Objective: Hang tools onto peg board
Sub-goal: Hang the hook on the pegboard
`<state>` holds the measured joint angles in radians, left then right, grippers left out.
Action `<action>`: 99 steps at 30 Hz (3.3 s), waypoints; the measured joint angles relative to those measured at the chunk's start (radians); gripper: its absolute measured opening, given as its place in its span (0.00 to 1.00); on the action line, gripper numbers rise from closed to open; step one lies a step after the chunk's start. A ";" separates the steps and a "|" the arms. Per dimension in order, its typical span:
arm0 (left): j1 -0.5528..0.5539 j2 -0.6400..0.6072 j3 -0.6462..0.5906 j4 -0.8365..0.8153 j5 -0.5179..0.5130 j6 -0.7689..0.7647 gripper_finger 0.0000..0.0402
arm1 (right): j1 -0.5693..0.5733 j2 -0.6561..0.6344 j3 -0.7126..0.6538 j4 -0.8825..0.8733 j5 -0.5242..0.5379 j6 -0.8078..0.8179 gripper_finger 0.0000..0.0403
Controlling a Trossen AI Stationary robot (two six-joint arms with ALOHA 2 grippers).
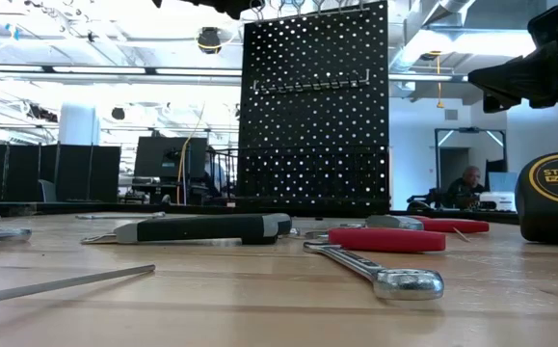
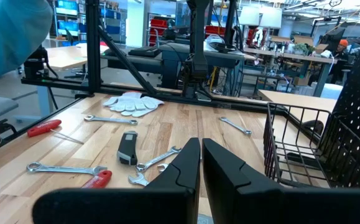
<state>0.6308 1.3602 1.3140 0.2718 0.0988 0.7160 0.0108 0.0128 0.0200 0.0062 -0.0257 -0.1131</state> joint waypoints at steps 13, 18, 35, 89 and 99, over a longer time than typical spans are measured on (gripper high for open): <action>0.054 0.001 0.000 0.033 0.122 -0.170 0.02 | 0.000 0.000 0.000 0.000 0.000 0.000 0.07; 0.054 0.003 -0.001 0.053 0.125 -0.210 0.02 | 0.000 0.000 0.000 0.000 0.000 0.000 0.07; 0.074 0.003 -0.001 0.074 0.138 -0.303 0.02 | 0.000 0.000 0.000 0.000 0.000 0.000 0.07; 0.077 0.068 -0.002 0.158 0.178 -0.018 0.02 | 0.000 0.000 0.000 0.000 0.000 0.000 0.07; 0.075 0.062 0.002 0.065 0.176 -0.015 0.02 | 0.000 0.000 0.000 0.000 0.000 0.000 0.07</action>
<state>0.7059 1.4223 1.3159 0.3371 0.2745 0.7015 0.0109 0.0128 0.0204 0.0063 -0.0257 -0.1131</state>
